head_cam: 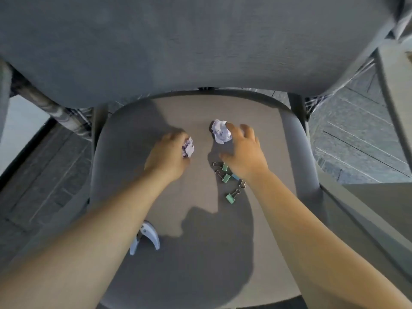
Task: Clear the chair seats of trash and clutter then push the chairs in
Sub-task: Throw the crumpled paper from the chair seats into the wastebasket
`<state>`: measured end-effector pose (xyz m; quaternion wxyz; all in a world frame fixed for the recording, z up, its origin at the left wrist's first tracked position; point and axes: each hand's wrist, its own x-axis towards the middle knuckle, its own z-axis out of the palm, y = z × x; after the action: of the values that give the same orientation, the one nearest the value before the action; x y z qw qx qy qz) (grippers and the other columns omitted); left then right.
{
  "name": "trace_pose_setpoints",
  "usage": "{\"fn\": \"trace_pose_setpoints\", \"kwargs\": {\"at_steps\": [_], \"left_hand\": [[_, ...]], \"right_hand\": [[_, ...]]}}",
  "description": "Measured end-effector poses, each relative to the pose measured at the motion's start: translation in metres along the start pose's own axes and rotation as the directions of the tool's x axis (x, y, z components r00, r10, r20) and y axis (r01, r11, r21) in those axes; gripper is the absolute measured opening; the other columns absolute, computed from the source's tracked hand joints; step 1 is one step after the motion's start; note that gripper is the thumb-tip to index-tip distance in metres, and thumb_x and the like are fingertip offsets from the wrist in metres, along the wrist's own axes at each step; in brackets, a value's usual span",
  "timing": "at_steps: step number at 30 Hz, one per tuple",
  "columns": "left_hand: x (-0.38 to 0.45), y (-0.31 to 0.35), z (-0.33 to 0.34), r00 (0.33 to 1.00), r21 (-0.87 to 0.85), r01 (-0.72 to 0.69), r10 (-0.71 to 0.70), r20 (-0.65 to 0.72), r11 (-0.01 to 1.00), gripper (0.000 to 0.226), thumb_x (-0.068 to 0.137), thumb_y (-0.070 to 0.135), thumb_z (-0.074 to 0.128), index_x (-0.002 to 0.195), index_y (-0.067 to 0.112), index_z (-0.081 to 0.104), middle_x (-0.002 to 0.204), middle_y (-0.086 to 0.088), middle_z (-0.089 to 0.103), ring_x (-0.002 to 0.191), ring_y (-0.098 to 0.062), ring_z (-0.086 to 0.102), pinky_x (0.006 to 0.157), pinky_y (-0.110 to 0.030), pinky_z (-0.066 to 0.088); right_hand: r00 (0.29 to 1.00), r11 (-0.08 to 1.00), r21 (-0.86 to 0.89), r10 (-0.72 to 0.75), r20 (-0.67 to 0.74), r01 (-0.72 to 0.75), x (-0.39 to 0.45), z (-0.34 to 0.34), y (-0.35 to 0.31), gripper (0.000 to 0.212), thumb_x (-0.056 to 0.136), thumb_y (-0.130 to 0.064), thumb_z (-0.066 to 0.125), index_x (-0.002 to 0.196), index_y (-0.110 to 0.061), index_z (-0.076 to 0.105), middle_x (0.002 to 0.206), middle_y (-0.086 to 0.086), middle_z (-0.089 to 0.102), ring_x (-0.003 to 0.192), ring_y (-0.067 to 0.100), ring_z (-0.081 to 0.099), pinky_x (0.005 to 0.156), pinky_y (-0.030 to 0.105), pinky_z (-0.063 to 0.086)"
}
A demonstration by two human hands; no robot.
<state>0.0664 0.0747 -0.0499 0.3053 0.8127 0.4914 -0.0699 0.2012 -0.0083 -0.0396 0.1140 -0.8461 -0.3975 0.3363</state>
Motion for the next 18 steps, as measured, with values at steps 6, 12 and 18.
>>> {"fn": "trace_pose_setpoints", "kwargs": {"at_steps": [6, 12, 18], "left_hand": [[0.018, -0.006, -0.007, 0.999, -0.007, 0.045, -0.045, -0.013, 0.999, 0.039, 0.081, 0.011, 0.062, 0.118, 0.009, 0.053, 0.121, -0.020, 0.054, 0.110, -0.038, 0.052, 0.089, -0.039, 0.044], [-0.004, -0.003, -0.027, 0.998, -0.062, 0.032, -0.035, -0.049, 0.998, 0.037, 0.078, 0.011, 0.064, 0.114, 0.010, 0.056, 0.116, -0.016, 0.057, 0.108, -0.033, 0.053, 0.078, -0.030, 0.041], [-0.049, 0.023, -0.078, 0.996, -0.068, -0.077, 0.073, -0.059, 0.995, 0.037, 0.077, 0.012, 0.066, 0.113, 0.007, 0.057, 0.118, -0.017, 0.058, 0.104, -0.035, 0.057, 0.084, -0.033, 0.046]], "right_hand": [[0.998, 0.989, -0.130, -0.062, 0.030, 0.065, 0.037, 0.017, -0.004, 0.060, 0.085, -0.004, 0.055, 0.139, -0.021, 0.033, 0.143, 0.014, 0.031, 0.128, 0.036, 0.034, 0.096, 0.045, 0.045], [0.998, 0.998, -0.038, -0.053, -0.016, 0.052, 0.017, -0.003, -0.018, 0.045, 0.084, 0.002, 0.053, 0.126, -0.011, 0.043, 0.127, 0.019, 0.041, 0.104, 0.042, 0.054, 0.082, 0.042, 0.051], [0.993, 0.995, 0.089, -0.042, -0.106, 0.052, -0.049, -0.055, -0.051, 0.042, 0.082, 0.002, 0.053, 0.122, -0.009, 0.045, 0.125, 0.016, 0.041, 0.088, 0.039, 0.056, 0.075, 0.039, 0.052]]}}
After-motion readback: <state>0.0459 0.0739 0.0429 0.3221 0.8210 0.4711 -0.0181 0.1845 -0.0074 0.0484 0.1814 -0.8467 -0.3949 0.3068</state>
